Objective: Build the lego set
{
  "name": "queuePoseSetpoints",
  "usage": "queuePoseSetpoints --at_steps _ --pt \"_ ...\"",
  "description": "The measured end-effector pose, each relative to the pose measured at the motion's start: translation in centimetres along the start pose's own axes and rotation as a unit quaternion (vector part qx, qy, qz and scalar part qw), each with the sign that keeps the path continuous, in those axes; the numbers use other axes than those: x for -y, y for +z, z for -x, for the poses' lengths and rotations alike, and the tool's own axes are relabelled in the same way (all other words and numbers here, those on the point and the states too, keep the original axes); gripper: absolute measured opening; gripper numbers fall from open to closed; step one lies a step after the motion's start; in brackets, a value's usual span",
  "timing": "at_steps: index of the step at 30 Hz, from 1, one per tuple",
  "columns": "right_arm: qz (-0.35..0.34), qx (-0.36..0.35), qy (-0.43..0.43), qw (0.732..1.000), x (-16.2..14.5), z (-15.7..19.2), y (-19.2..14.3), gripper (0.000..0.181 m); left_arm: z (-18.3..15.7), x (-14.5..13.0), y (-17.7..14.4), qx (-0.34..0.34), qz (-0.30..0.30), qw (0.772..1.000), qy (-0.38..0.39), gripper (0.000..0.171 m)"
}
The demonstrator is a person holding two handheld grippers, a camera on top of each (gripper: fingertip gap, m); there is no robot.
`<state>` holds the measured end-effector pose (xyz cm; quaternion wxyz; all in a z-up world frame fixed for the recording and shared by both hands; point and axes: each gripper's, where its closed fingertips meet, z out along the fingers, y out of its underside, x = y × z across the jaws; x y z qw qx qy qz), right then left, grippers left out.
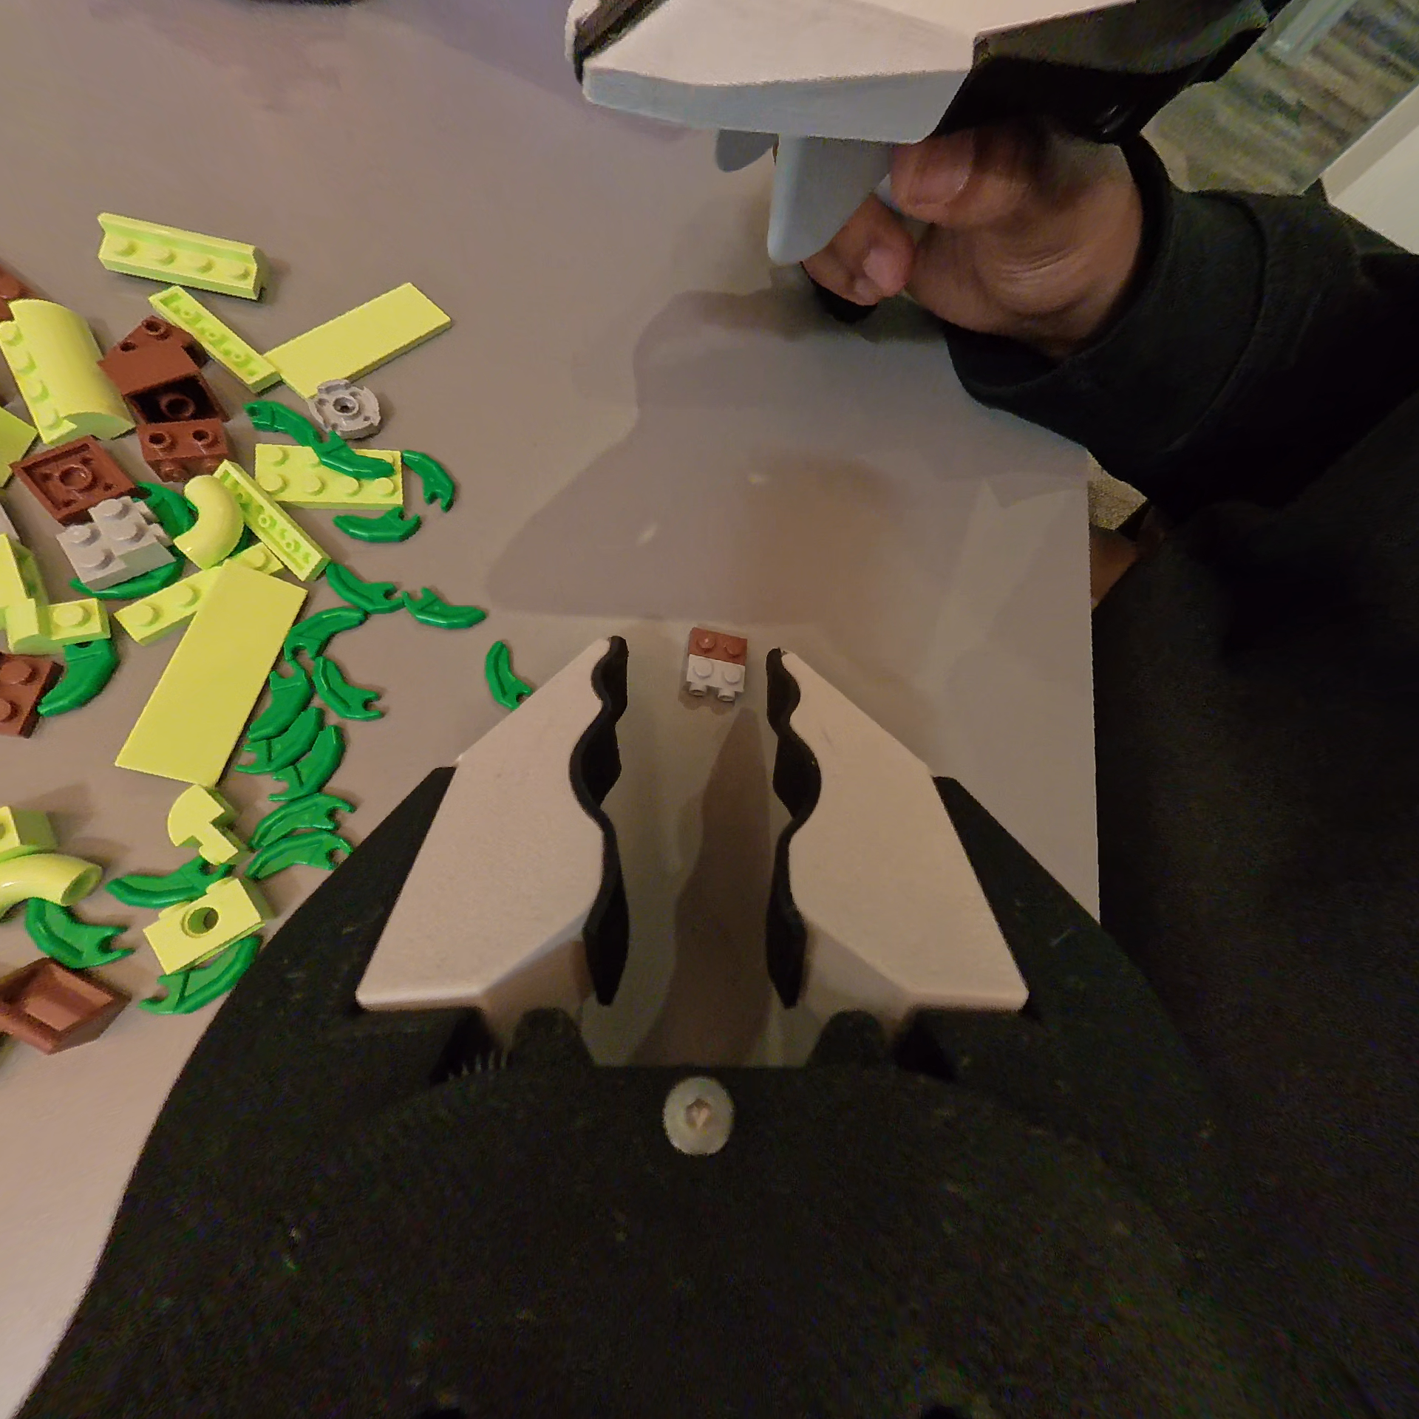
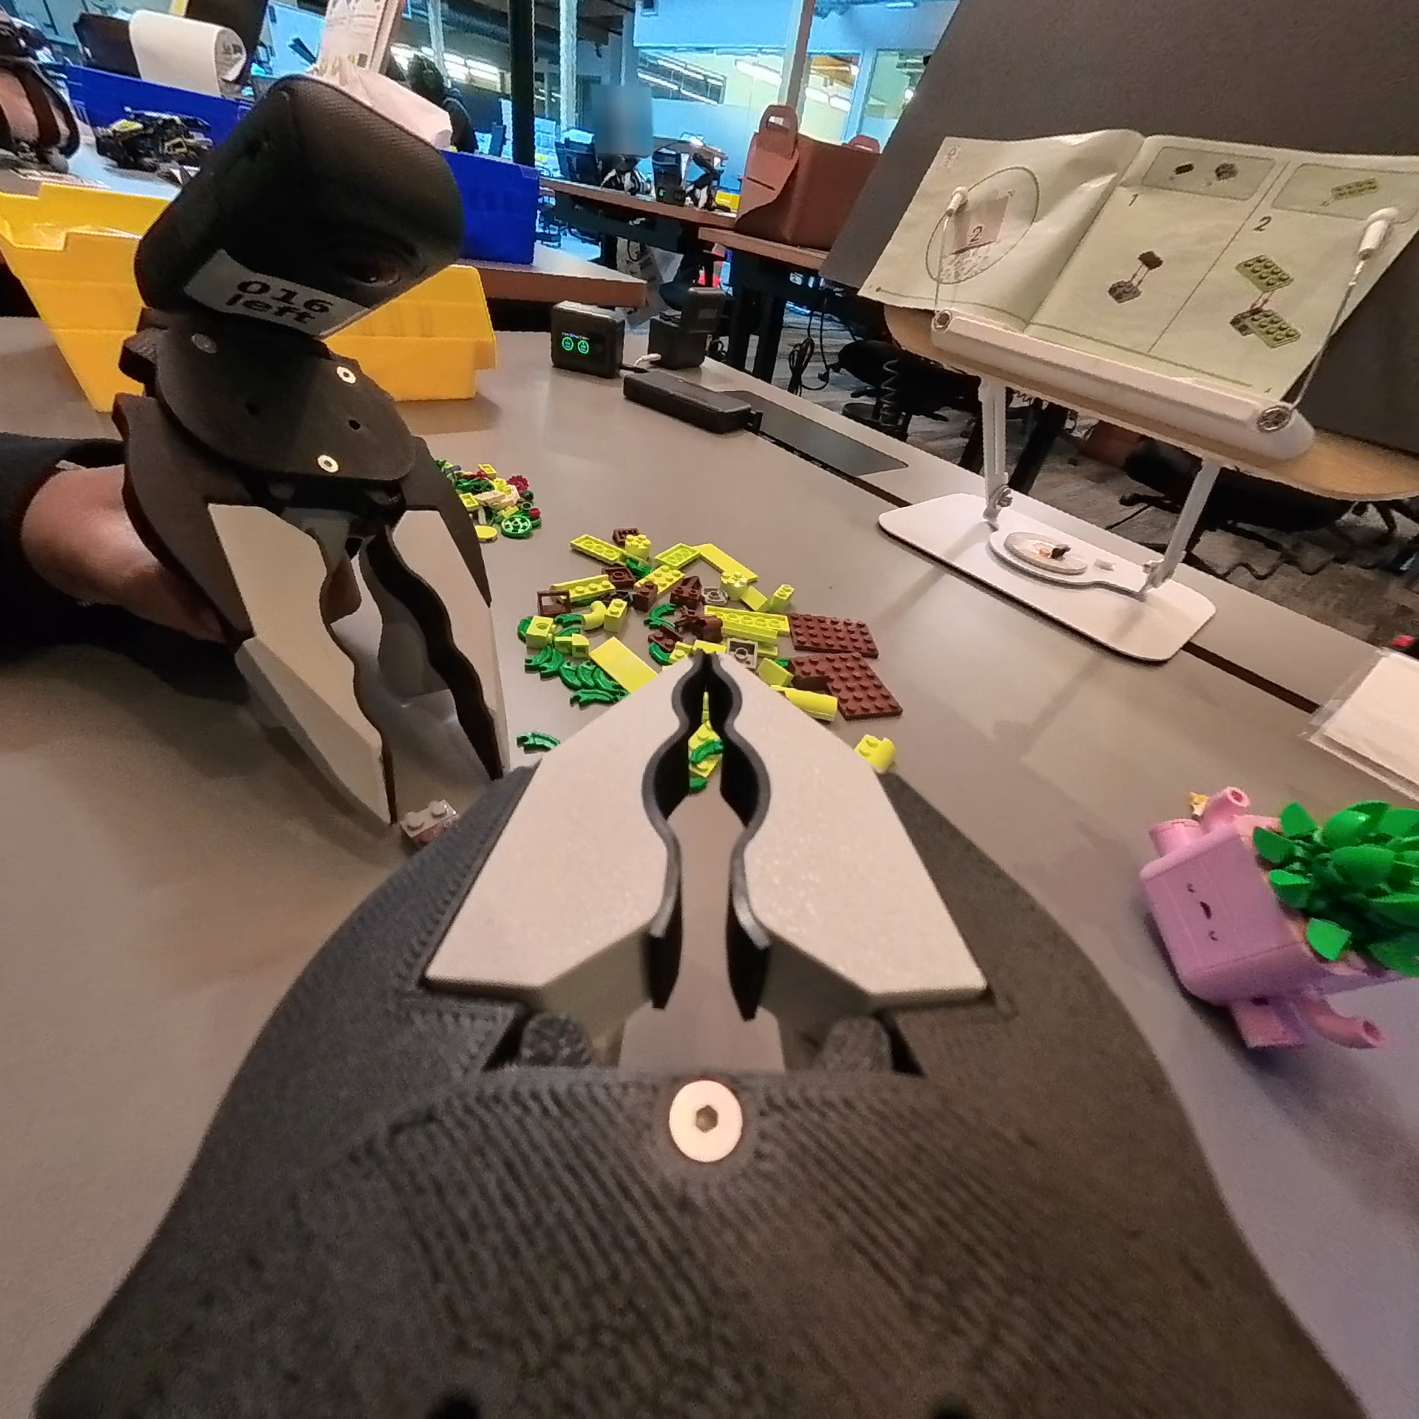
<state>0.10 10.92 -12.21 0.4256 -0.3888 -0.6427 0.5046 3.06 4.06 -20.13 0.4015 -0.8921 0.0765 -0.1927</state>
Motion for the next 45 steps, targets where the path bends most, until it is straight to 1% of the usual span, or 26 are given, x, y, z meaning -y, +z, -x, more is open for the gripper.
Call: queuePoseSetpoints --at_steps 11,45 --pt "-0.001 0.000 0.001 1.000 0.03 -0.06 -0.02 0.000 -0.05 -0.25 0.22 0.005 0.011 1.000 0.008 0.034" --pt "-0.003 -0.002 0.000 1.000 0.13 -0.14 -0.10 0.000 -0.10 -0.25 0.23 0.005 0.011 1.000 0.009 0.036"
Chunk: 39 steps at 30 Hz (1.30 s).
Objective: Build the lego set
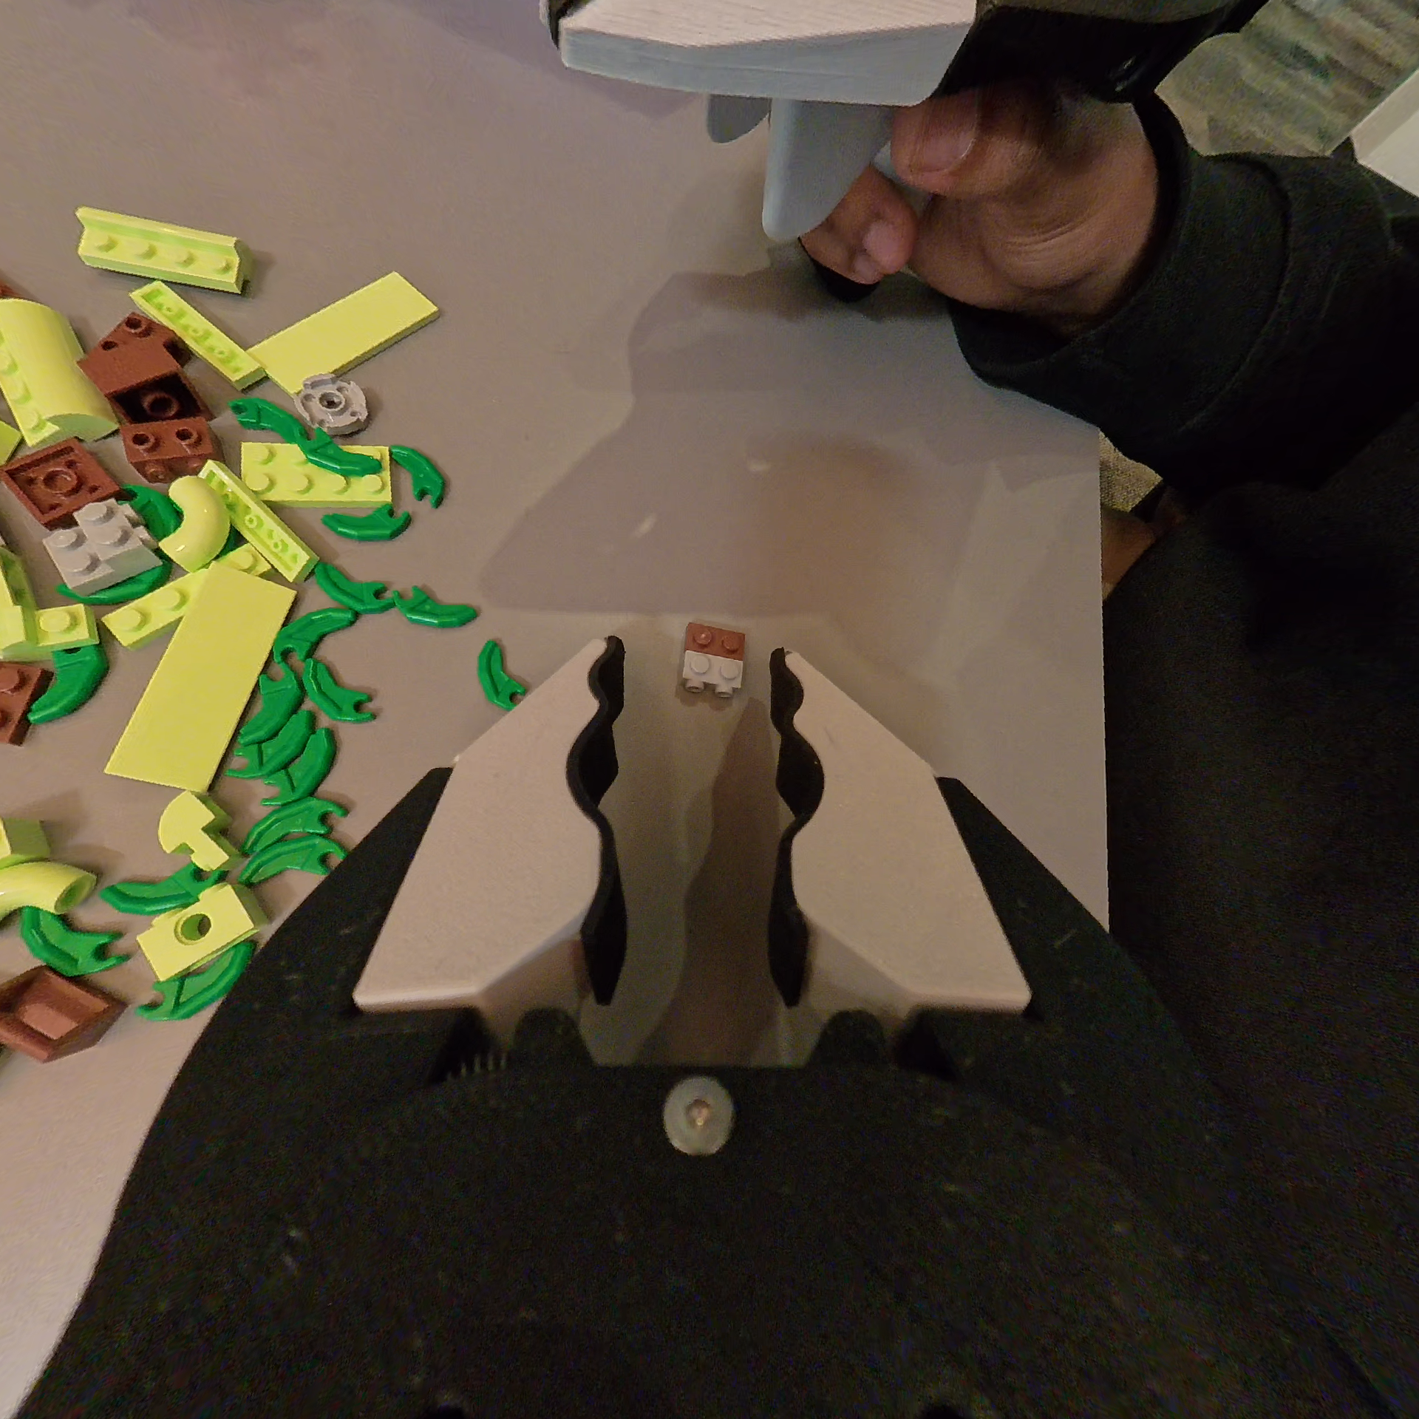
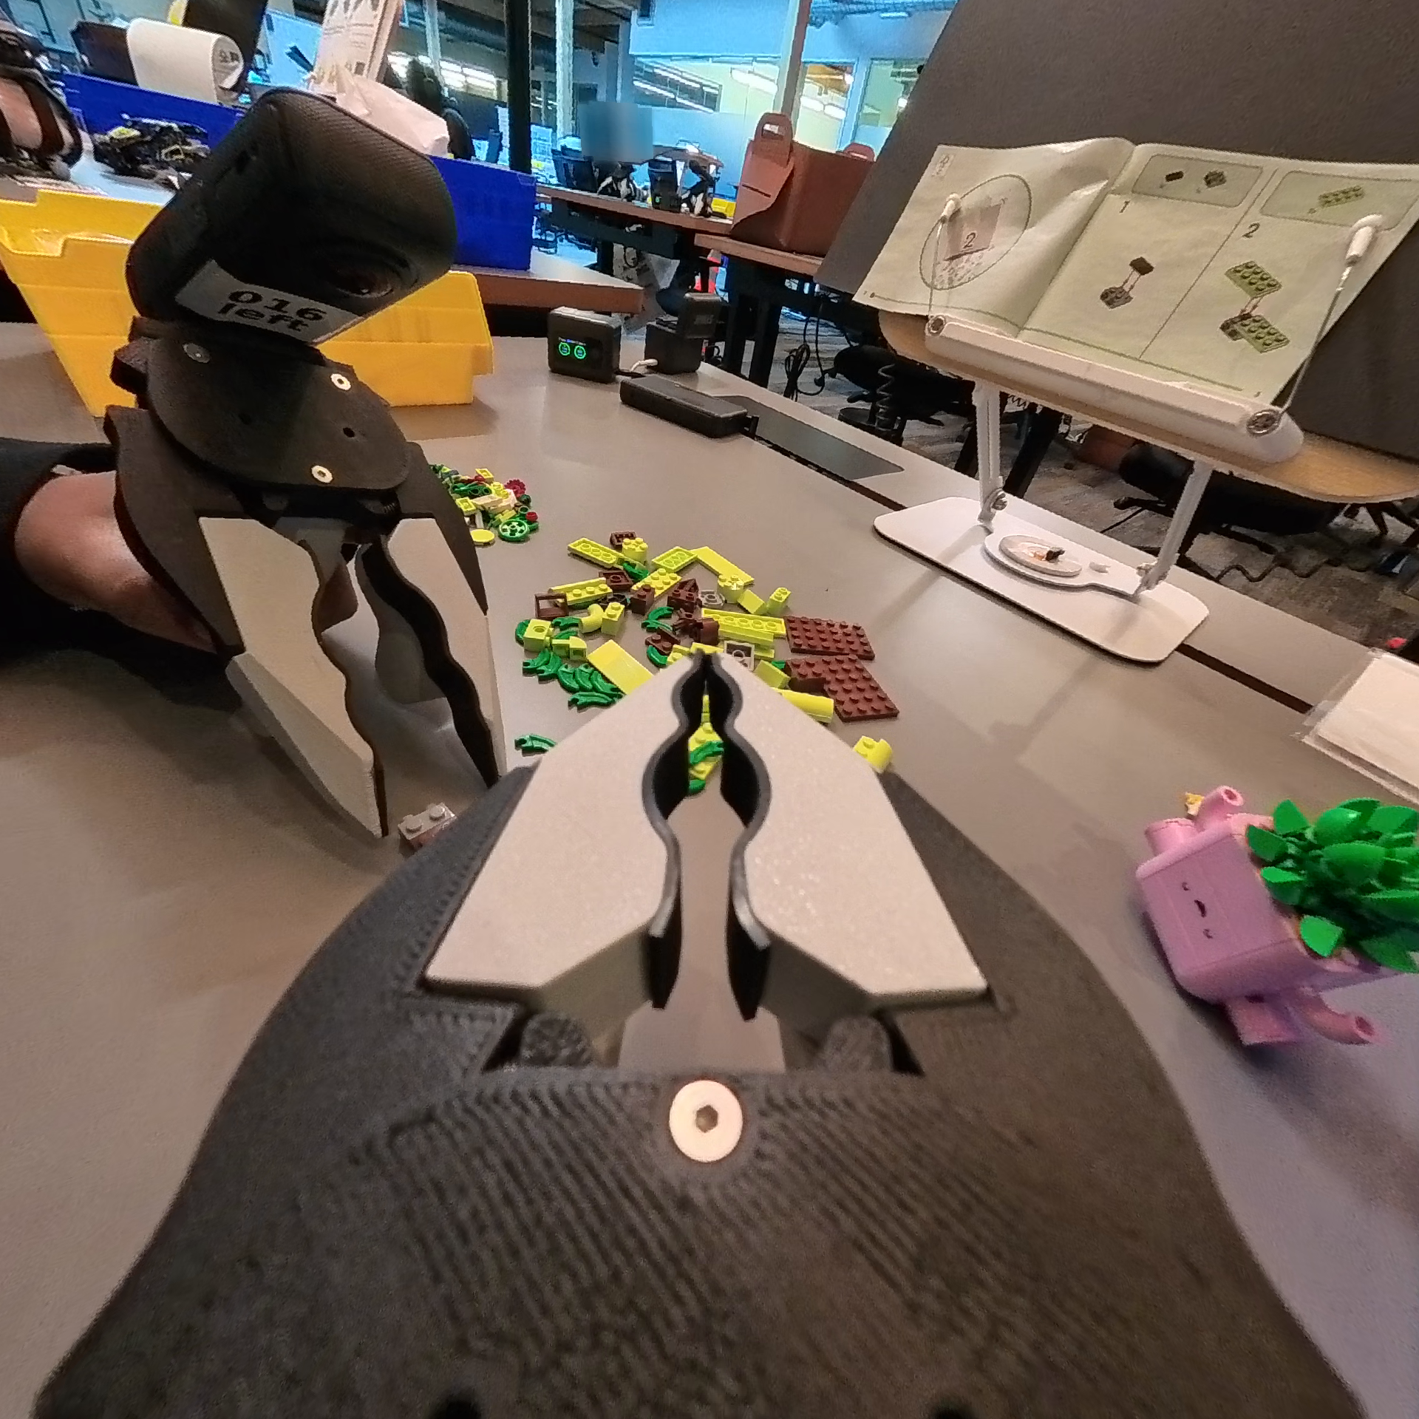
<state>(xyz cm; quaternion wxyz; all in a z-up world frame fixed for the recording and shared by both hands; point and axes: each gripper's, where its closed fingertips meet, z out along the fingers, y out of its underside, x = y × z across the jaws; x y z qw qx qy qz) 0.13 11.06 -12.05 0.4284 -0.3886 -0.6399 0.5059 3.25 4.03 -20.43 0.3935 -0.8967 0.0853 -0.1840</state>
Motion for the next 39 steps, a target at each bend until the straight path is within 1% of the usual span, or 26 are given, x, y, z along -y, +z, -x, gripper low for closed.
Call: queuePoseSetpoints --at_steps 2,3,4,5,7,9,12,14,17,19,23,28,30,31,33,35,37,39 --pt "0.005 -0.026 0.011 1.000 -0.1 -0.9 0.0 0.000 0.0 0.0 0.0 0.000 0.000 1.000 0.000 0.036" --pt "0.011 -0.059 0.024 0.998 -0.4 -2.0 0.0 0.000 0.0 0.0 0.0 0.000 0.001 1.000 0.000 0.036" --pt "0.024 -0.090 0.039 0.995 -0.7 -3.0 -0.1 0.003 0.0 0.0 0.0 0.000 0.001 1.000 0.000 0.036" --pt "0.041 -0.099 0.050 0.993 -1.3 -3.5 -0.1 0.008 0.0 0.0 0.0 0.001 0.001 1.000 0.000 0.036" --pt "0.078 -0.088 0.076 0.990 -2.4 -3.7 0.3 0.018 0.0 0.0 0.0 0.001 0.000 1.000 0.001 0.036" --pt "0.113 -0.067 0.103 0.986 -3.6 -3.5 0.6 0.025 0.0 0.0 0.0 0.001 0.001 1.000 0.001 0.036" --pt "0.158 -0.038 0.137 0.977 -5.0 -3.0 1.0 0.028 0.0 0.0 0.0 0.000 0.000 1.000 0.000 0.036" --pt "0.182 -0.034 0.147 0.972 -5.8 -2.9 1.2 0.029 0.0 0.0 0.0 0.000 0.001 1.000 -0.002 0.036" --pt "0.229 -0.029 0.151 0.961 -7.3 -2.8 1.8 0.033 0.0 0.0 0.0 -0.002 0.001 1.000 -0.003 0.036" --pt "0.247 -0.036 0.140 0.958 -7.9 -3.2 2.1 0.037 0.0 0.0 0.0 -0.001 0.001 1.000 -0.002 0.036" --pt "0.252 -0.047 0.128 0.958 -8.1 -3.9 2.6 0.036 0.0 0.0 0.0 -0.001 0.002 1.000 -0.001 0.036" --pt "0.286 -0.037 0.146 0.946 -9.3 -4.1 3.0 0.037 0.0 0.0 0.0 -0.001 0.002 1.000 -0.001 0.036" --pt "0.290 -0.035 0.146 0.945 -9.4 -4.0 3.1 0.029 0.0 -0.1 0.0 -0.001 0.002 1.000 -0.001 0.036" --pt "0.291 -0.030 0.144 0.945 -9.4 -3.8 3.1 0.017 0.0 -0.1 0.1 0.000 0.003 1.000 0.000 0.036" --pt "0.292 -0.018 0.136 0.947 -9.4 -3.4 3.0 0.015 0.0 -0.1 0.1 0.001 0.004 1.000 0.001 0.036" --pt "0.292 -0.021 0.117 0.949 -9.3 -3.3 2.7 0.014 0.0 -0.1 0.1 0.004 0.005 1.000 0.004 0.036" --pt "0.278 -0.029 0.106 0.954 -8.9 -3.4 2.3 0.014 0.0 -0.1 0.1 0.006 0.005 1.000 0.006 0.036" --pt "0.235 -0.024 0.112 0.965 -7.5 -3.5 1.9 0.014 0.0 -0.1 0.1 0.007 0.004 1.000 0.008 0.036"
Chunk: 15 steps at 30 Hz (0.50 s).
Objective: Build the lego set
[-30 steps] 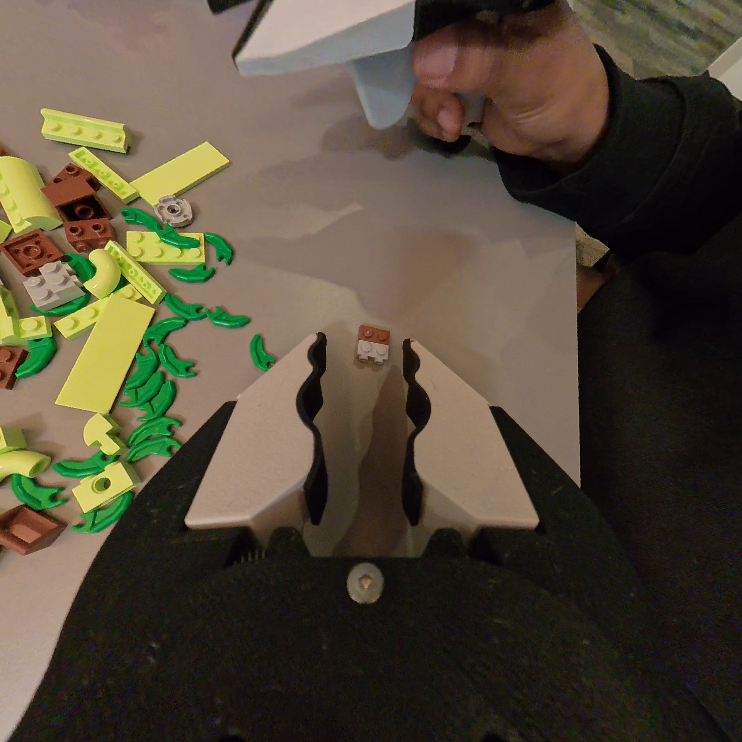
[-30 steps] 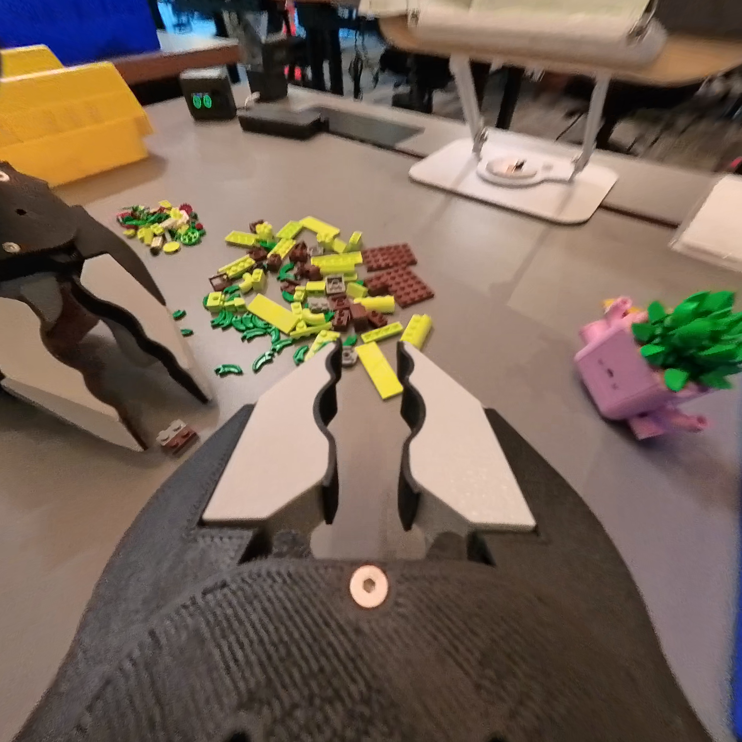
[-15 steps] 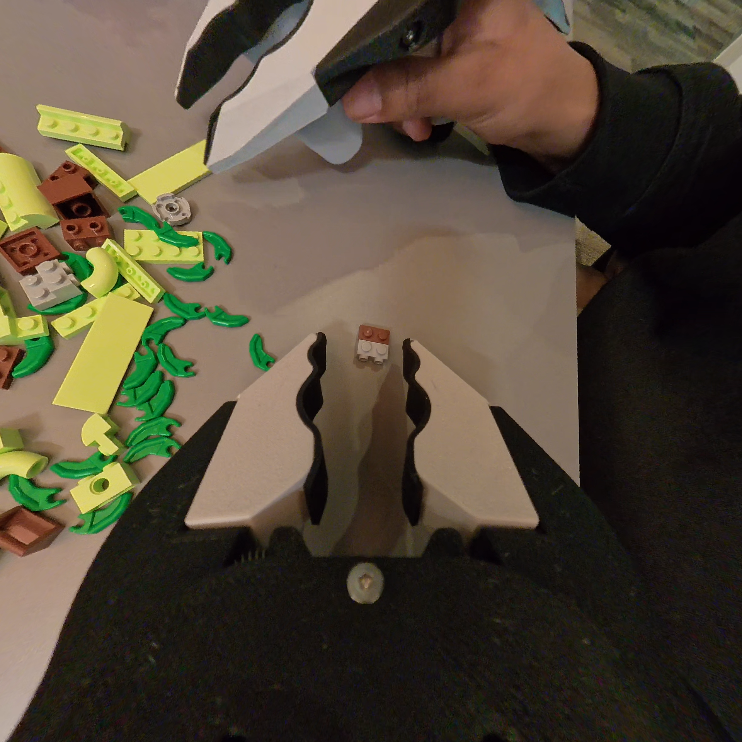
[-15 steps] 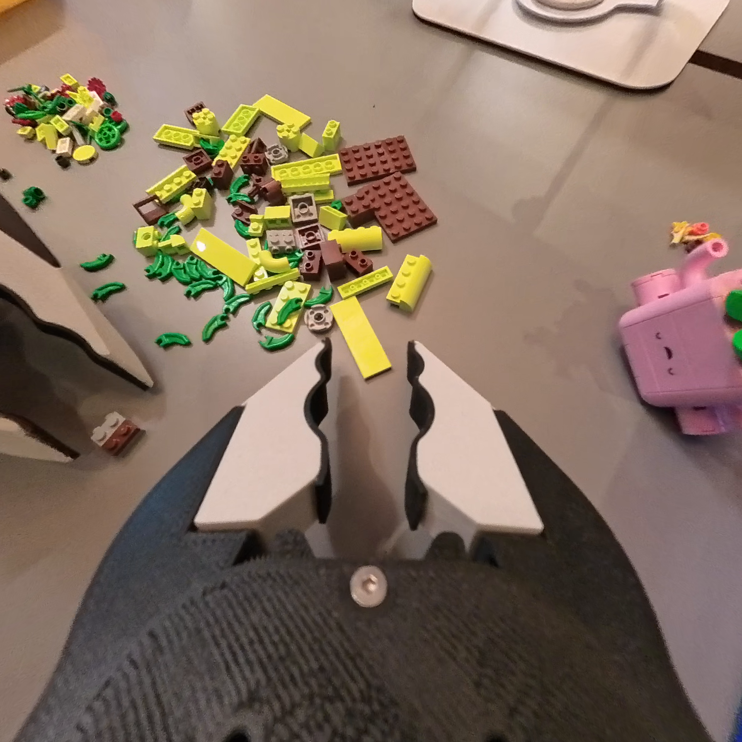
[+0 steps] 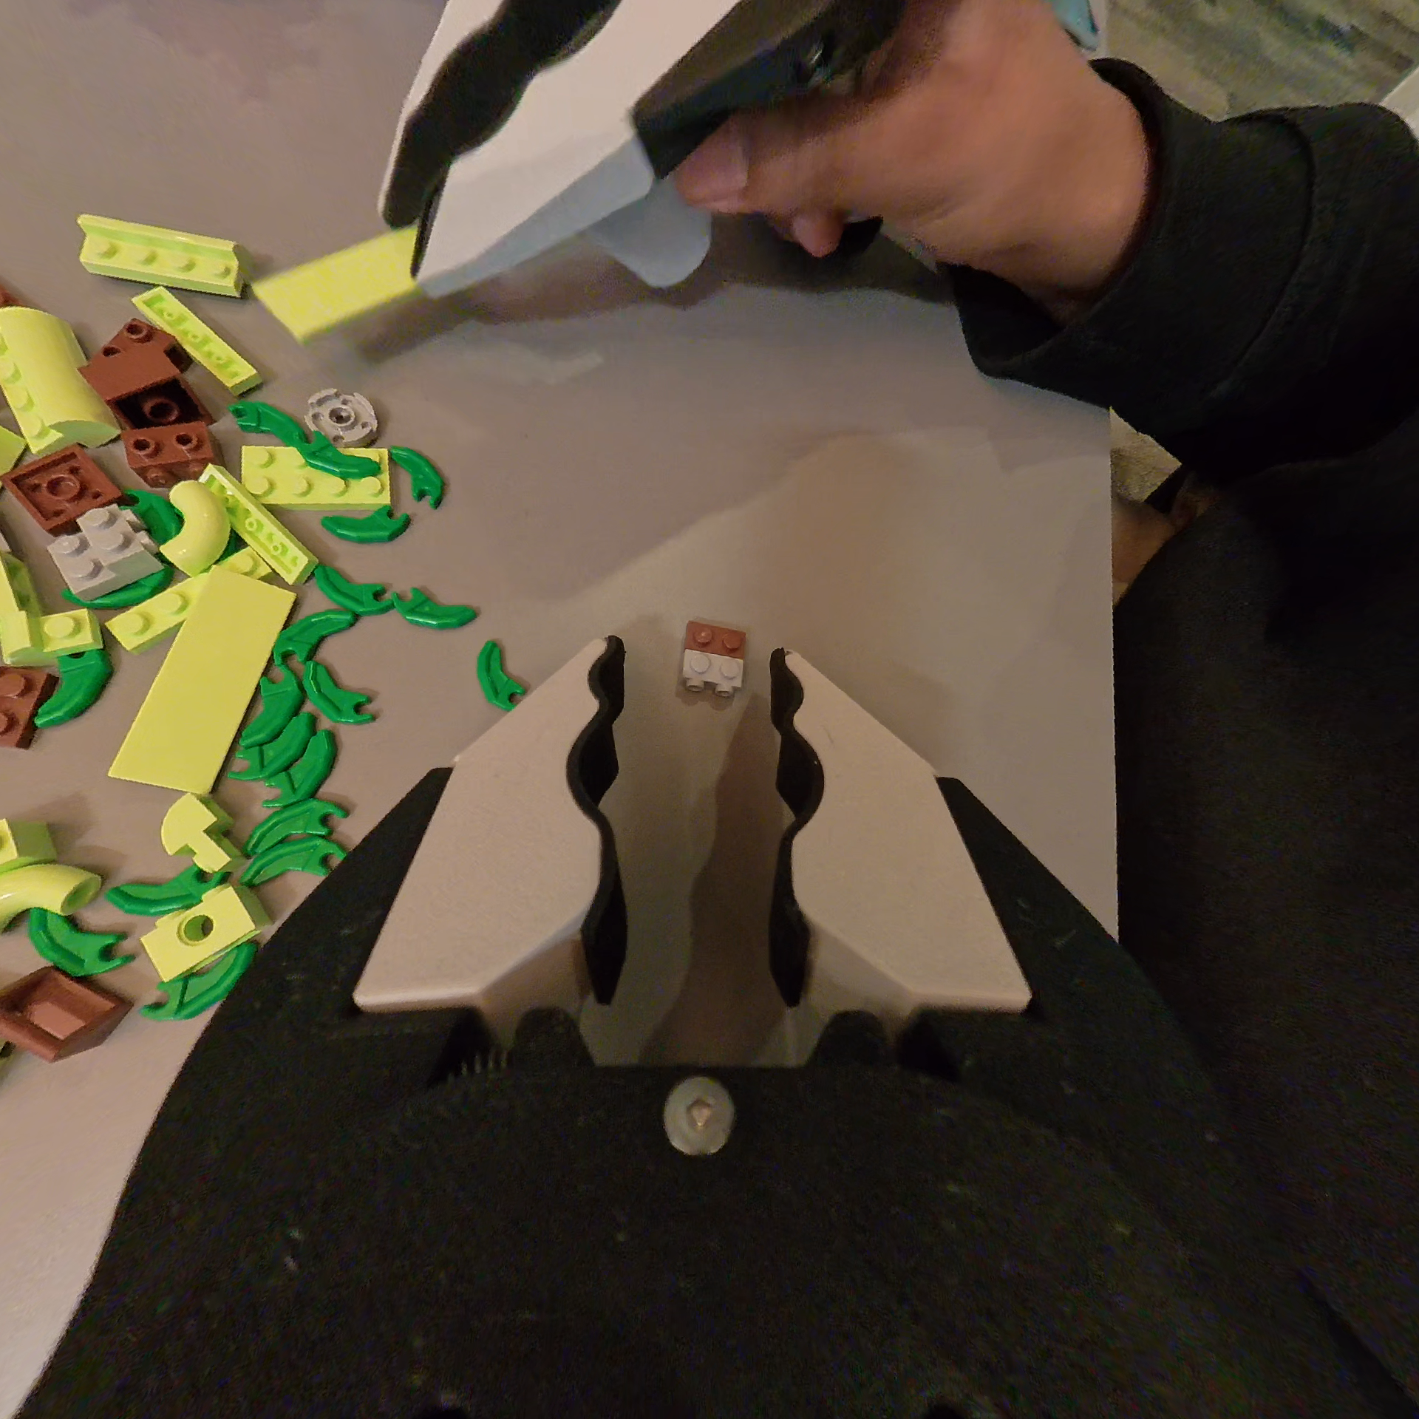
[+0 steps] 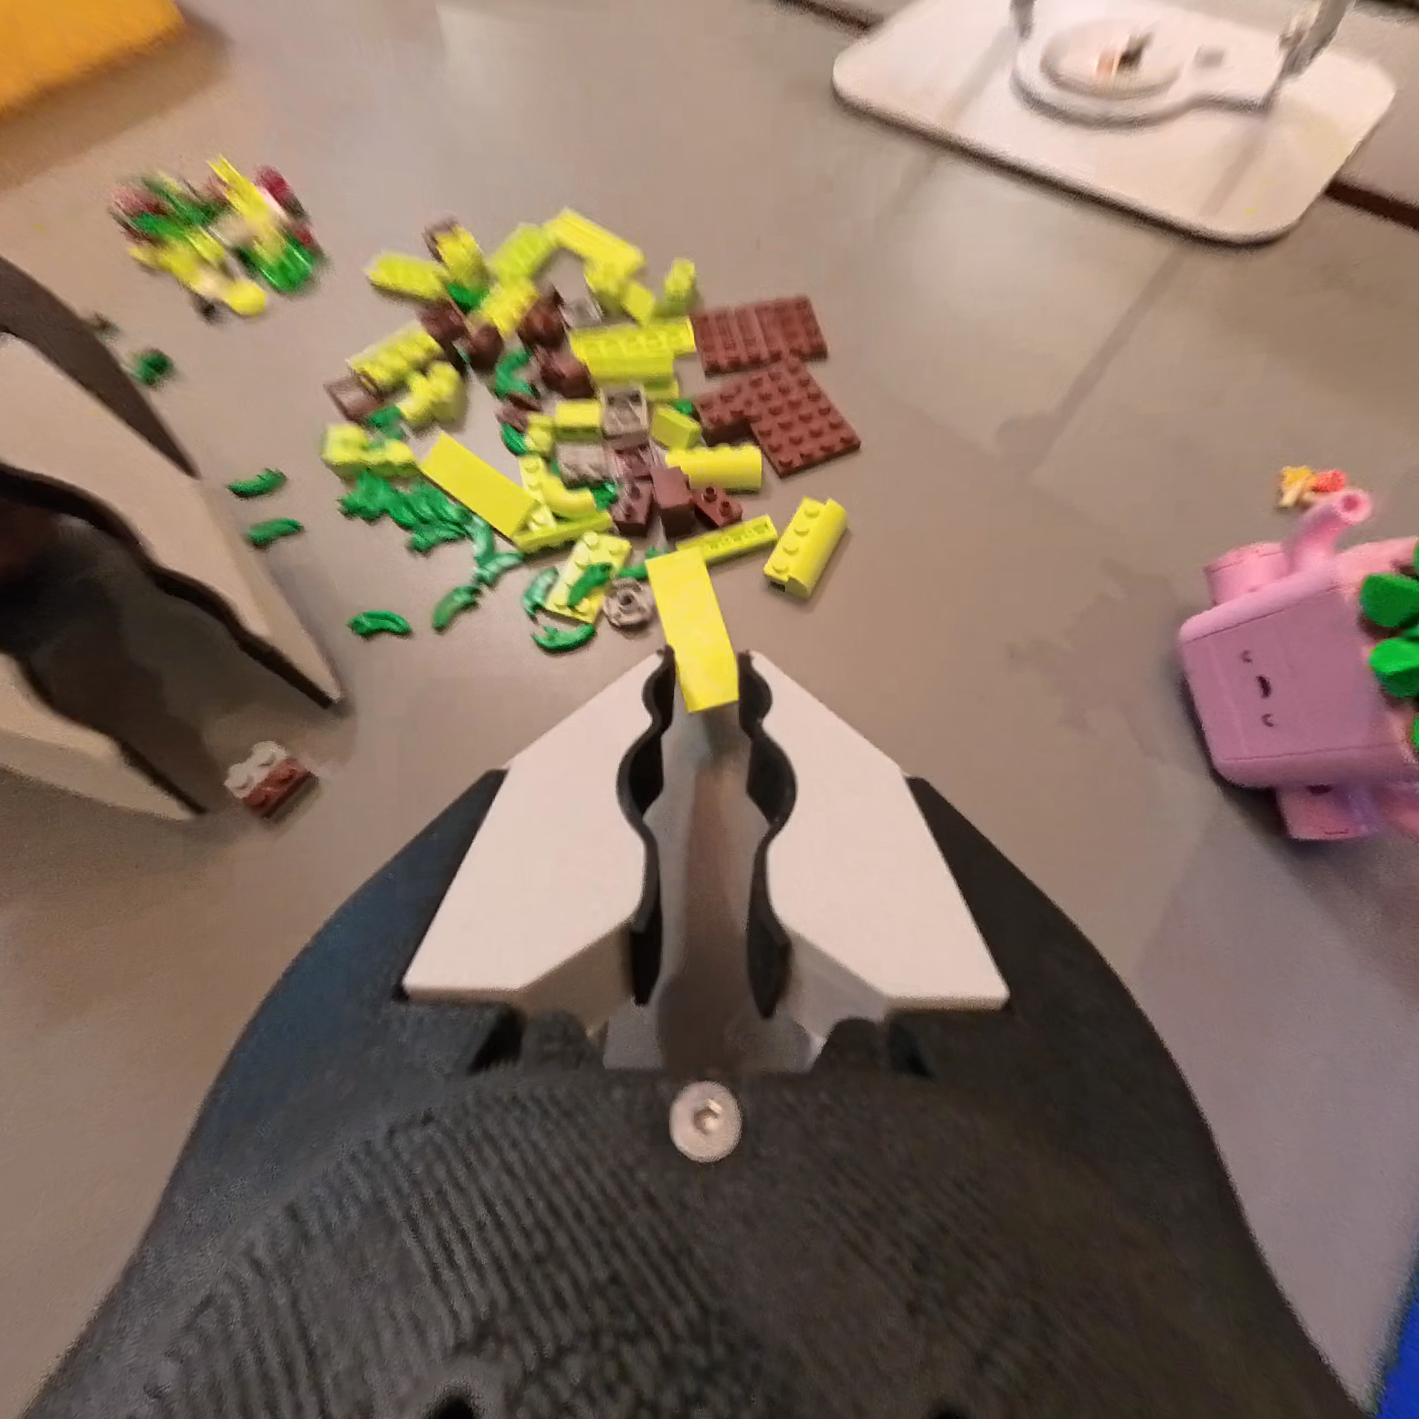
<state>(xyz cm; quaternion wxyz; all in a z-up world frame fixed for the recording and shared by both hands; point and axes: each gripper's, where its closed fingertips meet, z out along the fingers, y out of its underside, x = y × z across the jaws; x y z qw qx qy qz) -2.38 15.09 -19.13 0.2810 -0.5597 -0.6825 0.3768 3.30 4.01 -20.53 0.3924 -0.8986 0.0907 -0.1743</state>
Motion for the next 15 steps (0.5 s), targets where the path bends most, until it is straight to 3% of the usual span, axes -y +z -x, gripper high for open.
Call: queuePoseSetpoints --at_steps 3,5,7,15 --pt "-0.124 0.081 0.055 0.987 3.0 1.3 -2.8 0.014 0.0 0.2 -0.2 -0.002 -0.008 1.000 -0.003 0.036" --pt "-0.229 0.189 0.142 0.944 5.4 2.3 -5.5 0.014 0.0 0.3 -0.3 -0.006 -0.013 1.000 -0.008 0.036" --pt "-0.308 0.272 0.225 0.884 6.8 2.0 -7.9 0.013 0.1 0.3 -0.3 -0.008 -0.015 1.000 -0.012 0.036" --pt "-0.412 0.395 0.299 0.765 8.4 0.9 -12.2 0.013 0.0 0.1 -0.1 0.008 -0.004 1.000 0.007 0.036"
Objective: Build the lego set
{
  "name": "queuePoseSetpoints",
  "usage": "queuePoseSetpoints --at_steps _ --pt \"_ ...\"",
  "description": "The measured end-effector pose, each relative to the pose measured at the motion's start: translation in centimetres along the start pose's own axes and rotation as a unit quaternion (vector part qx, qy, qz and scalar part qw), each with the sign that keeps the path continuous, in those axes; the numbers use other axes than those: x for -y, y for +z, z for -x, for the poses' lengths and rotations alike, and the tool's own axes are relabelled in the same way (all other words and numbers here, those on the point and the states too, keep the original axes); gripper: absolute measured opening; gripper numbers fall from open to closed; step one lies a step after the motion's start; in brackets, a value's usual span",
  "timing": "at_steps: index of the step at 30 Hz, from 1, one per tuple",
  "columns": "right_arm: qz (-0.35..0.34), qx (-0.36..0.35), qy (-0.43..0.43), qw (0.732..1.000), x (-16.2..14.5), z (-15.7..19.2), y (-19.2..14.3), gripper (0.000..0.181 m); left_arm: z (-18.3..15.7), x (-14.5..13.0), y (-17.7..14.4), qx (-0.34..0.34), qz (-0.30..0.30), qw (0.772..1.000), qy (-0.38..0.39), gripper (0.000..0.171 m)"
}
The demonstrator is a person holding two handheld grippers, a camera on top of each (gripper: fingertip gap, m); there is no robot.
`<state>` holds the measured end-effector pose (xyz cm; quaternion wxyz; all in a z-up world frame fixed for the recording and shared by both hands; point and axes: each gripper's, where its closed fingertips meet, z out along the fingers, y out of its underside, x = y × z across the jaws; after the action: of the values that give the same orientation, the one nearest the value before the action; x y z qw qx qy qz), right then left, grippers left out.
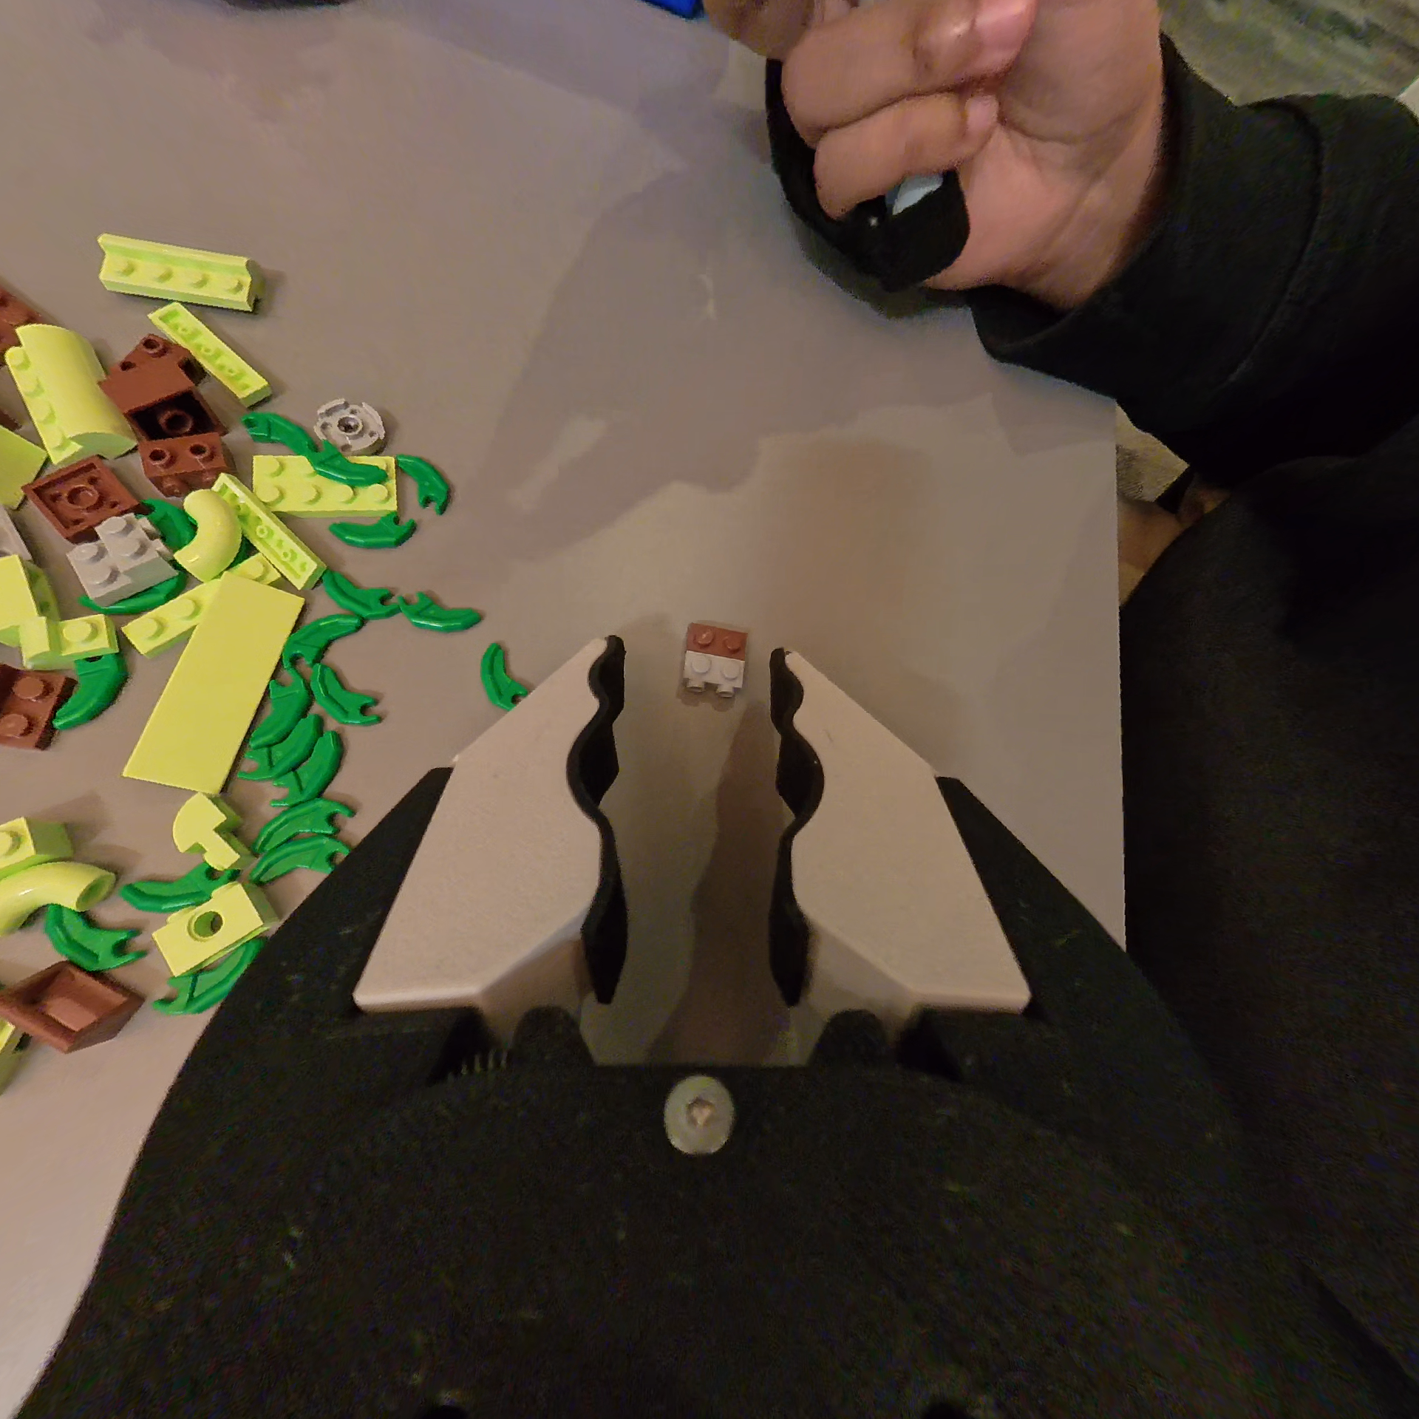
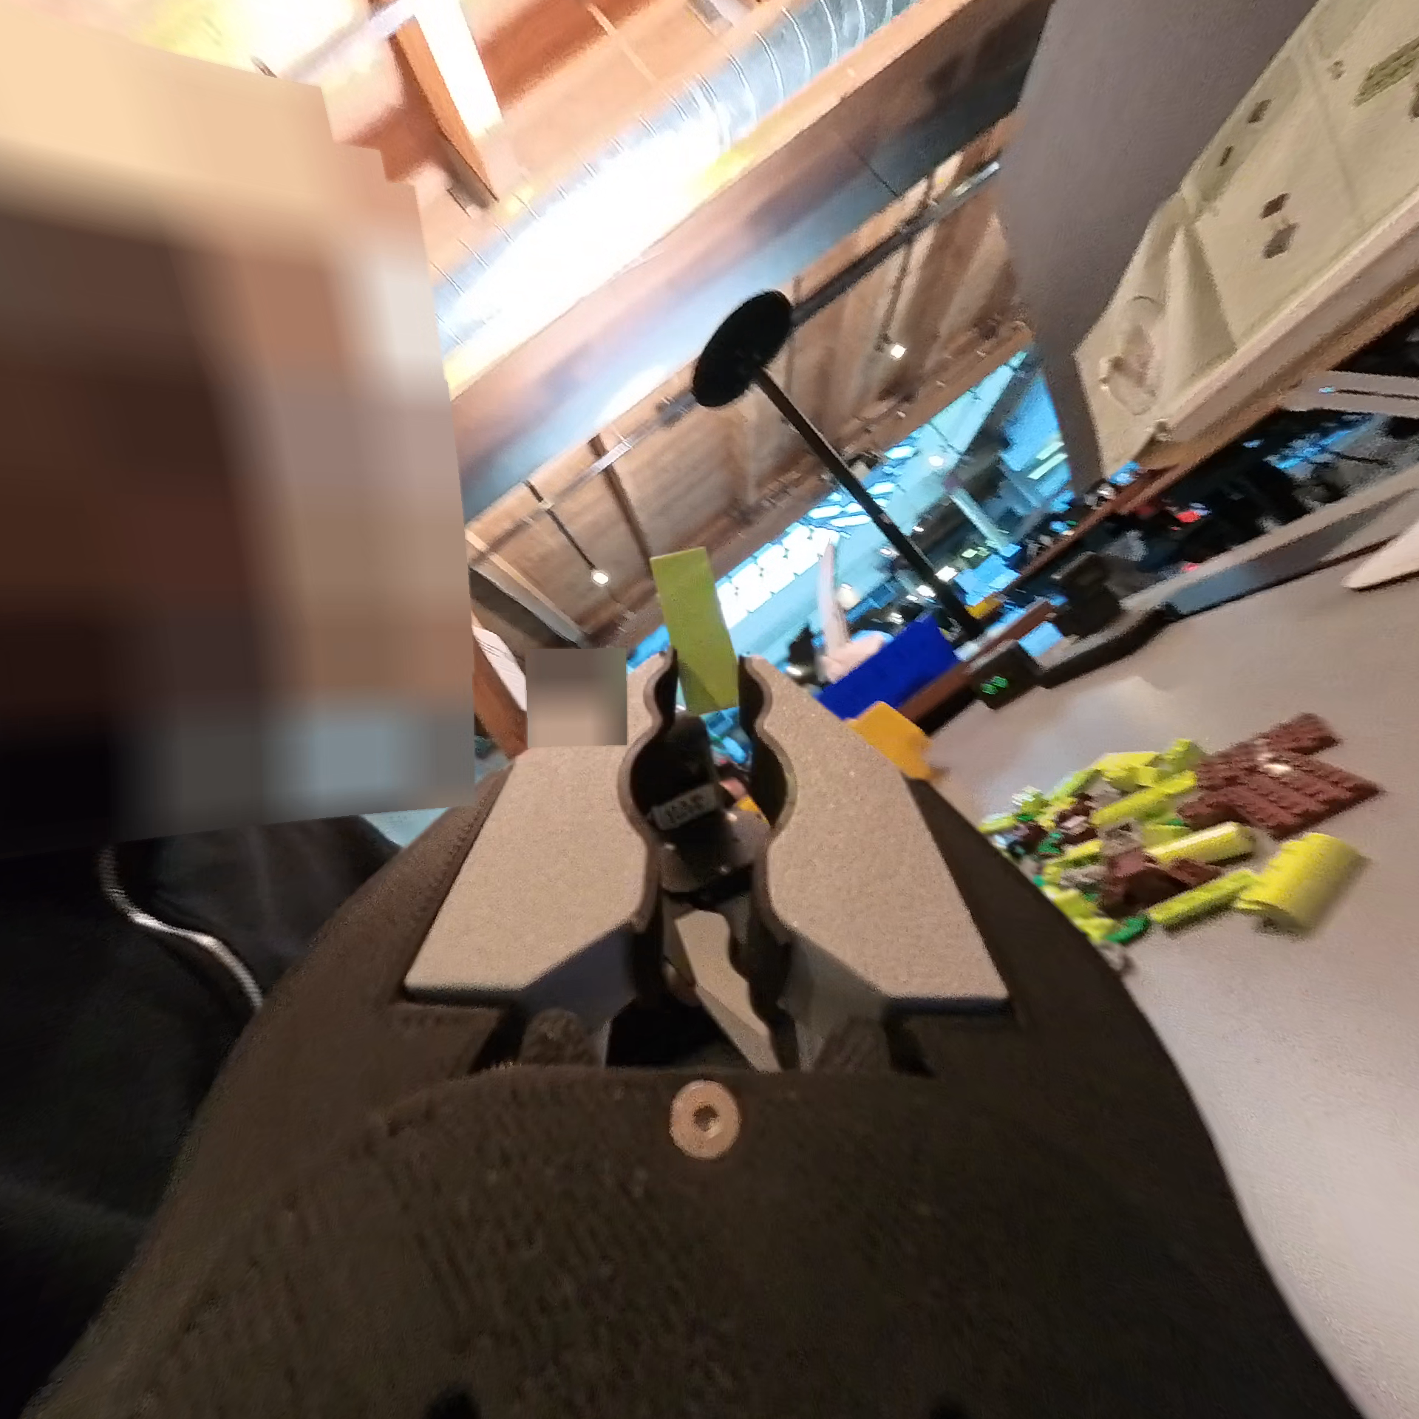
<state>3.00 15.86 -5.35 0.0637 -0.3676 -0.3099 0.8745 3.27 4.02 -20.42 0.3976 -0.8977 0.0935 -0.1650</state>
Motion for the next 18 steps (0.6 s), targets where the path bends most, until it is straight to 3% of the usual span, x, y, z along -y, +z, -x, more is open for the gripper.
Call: queuePoseSetpoints --at_steps 5,18 --pt "-0.038 0.044 0.040 0.998 0.92 0.69 -0.45 0.013 -0.06 -0.06 0.06 0.005 0.003 1.000 0.009 0.036" --pt "-0.018 0.040 0.021 0.999 0.34 0.90 -0.06 0.013 -0.04 -0.03 0.03 0.001 0.001 1.000 0.003 0.035"
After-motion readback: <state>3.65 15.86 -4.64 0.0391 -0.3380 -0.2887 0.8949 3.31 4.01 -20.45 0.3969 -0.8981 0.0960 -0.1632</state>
